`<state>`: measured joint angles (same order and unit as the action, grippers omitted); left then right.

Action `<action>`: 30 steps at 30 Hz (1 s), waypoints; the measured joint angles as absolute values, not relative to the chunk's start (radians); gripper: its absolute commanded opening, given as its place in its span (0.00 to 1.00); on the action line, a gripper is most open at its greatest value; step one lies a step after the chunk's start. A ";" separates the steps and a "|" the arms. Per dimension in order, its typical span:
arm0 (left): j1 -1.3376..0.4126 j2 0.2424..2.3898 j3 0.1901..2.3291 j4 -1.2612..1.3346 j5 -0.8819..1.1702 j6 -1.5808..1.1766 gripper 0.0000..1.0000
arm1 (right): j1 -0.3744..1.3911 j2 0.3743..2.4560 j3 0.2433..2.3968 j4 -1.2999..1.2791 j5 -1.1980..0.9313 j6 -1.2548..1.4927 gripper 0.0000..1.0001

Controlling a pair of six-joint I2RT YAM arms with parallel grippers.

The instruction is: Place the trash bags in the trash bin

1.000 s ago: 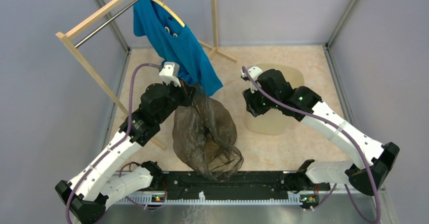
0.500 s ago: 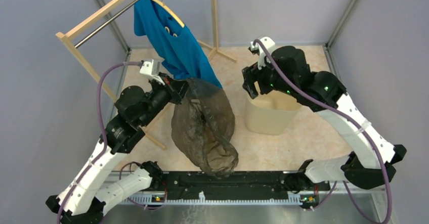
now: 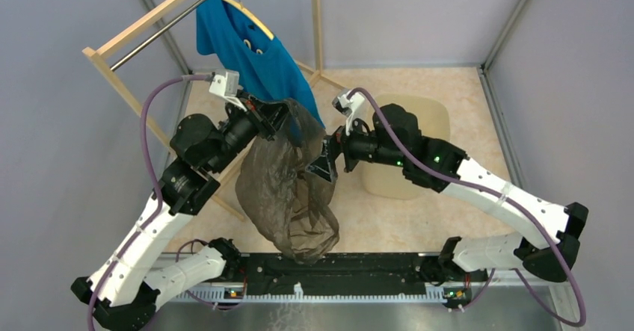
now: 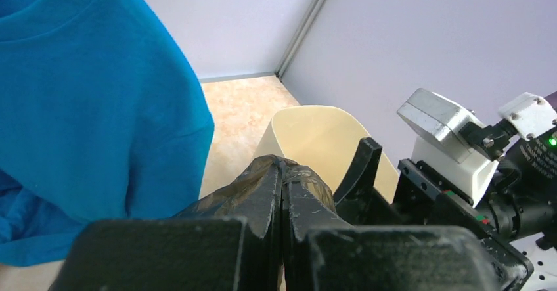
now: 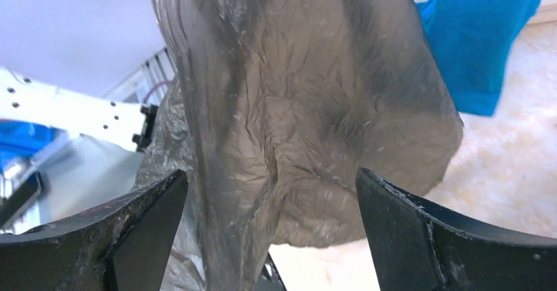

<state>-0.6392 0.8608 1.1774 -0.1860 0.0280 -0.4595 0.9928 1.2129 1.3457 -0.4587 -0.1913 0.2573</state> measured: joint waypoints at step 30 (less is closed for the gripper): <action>-0.639 0.919 1.168 -0.035 0.086 -0.556 0.00 | 1.385 1.517 1.295 -0.168 0.657 0.344 0.10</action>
<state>-0.6392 0.9188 1.1683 -0.0349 0.0860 -0.5564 1.3853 1.5169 1.2949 -0.1684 0.6571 0.3439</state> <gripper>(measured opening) 0.005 0.467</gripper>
